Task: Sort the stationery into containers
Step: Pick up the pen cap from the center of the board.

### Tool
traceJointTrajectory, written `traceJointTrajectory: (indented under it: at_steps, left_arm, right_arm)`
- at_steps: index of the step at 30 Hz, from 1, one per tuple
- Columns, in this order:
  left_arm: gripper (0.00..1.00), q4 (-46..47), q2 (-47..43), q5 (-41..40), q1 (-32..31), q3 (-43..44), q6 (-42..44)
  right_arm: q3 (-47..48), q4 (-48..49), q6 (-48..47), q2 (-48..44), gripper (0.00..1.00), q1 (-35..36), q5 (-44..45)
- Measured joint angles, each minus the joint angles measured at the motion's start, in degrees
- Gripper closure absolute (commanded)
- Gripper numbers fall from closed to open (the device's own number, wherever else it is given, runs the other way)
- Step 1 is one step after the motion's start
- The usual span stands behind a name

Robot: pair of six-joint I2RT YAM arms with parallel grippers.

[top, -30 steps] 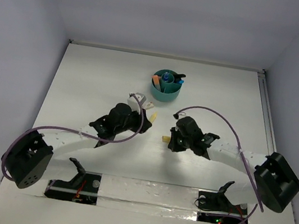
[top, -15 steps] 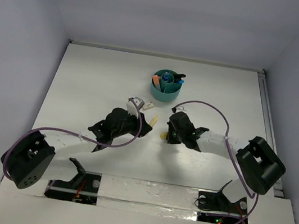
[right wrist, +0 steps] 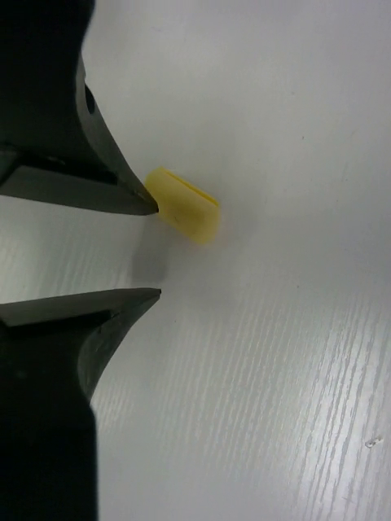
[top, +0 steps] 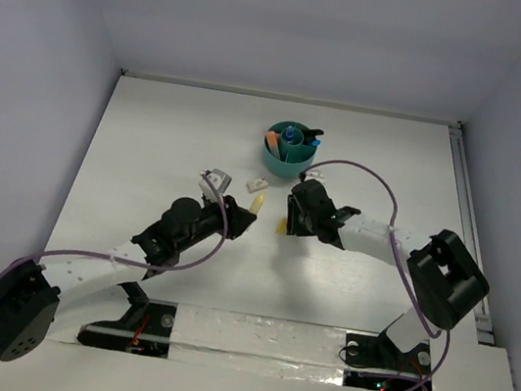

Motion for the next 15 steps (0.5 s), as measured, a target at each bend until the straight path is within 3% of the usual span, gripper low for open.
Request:
traceJointTrajectory:
  at_steps: [2, 5, 15]
  left_arm:
    - [1.00, 0.0, -1.5, -1.4, 0.0, -0.3, -0.3]
    - [1.00, -0.5, -3.6, -2.8, 0.0, -0.8, -0.6]
    - [1.00, -0.8, -4.8, -3.7, 0.0, -0.9, -0.8]
  right_arm:
    - [0.0, -0.8, 0.6, -1.4, 0.43, 0.0, -1.4]
    - [0.9, -1.3, 1.7, -2.4, 0.39, -0.1, -4.0]
    - [9.2, -3.6, 3.5, 3.7, 0.47, -0.1, -7.0]
